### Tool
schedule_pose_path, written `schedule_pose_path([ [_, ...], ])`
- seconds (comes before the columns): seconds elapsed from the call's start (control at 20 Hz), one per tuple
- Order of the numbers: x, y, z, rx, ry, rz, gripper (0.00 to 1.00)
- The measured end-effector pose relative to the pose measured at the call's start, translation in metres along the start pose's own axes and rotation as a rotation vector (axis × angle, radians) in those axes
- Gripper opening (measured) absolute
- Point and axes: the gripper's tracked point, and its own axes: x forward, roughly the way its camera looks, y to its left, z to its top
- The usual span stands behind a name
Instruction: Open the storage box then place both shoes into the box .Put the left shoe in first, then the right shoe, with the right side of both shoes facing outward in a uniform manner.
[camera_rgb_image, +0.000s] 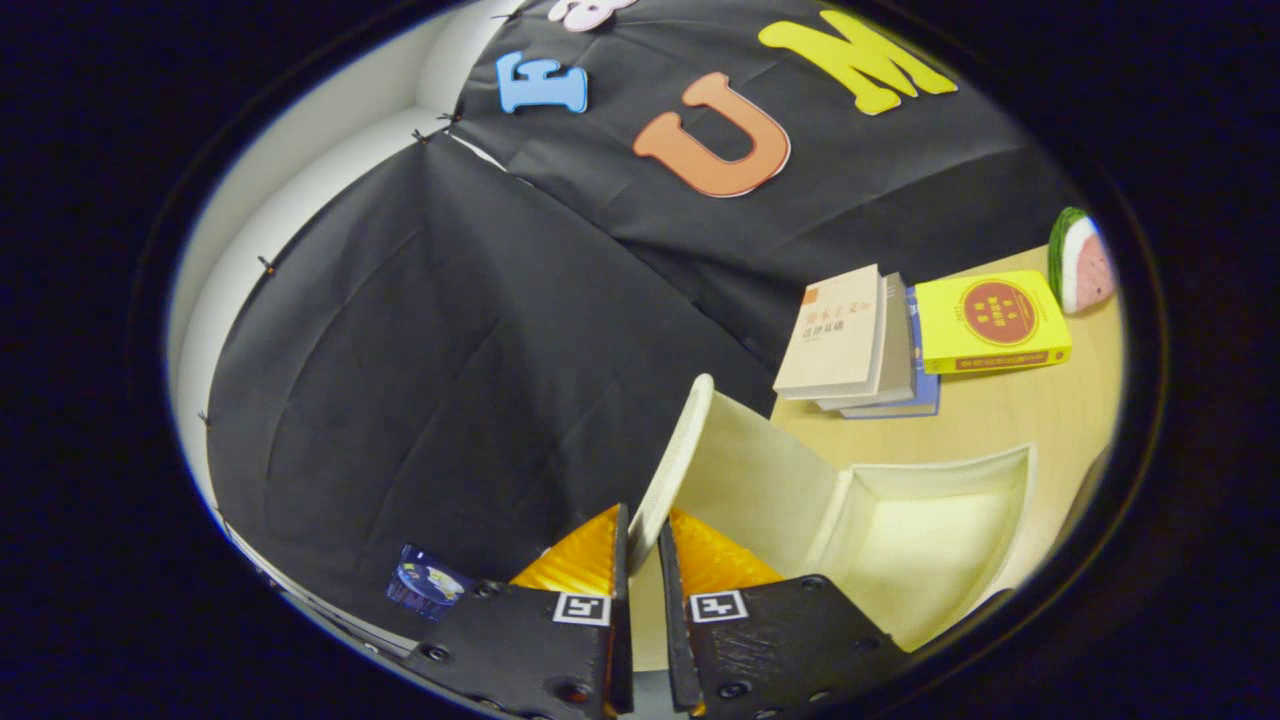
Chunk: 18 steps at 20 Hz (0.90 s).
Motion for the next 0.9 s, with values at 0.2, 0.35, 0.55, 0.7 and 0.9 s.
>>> schedule_pose_path([
  [0.2,0.042,0.031,-0.010,-0.058,0.006,0.036,0.53],
  [0.35,0.049,0.044,-0.020,-0.121,-0.001,0.047,0.86],
  [0.55,0.019,0.038,-0.034,-0.202,-0.043,-0.011,0.95],
  [0.7,-0.025,0.029,-0.044,-0.284,-0.117,-0.072,0.95],
  [0.9,-0.095,0.007,-0.061,-0.434,-0.227,-0.161,0.95],
])
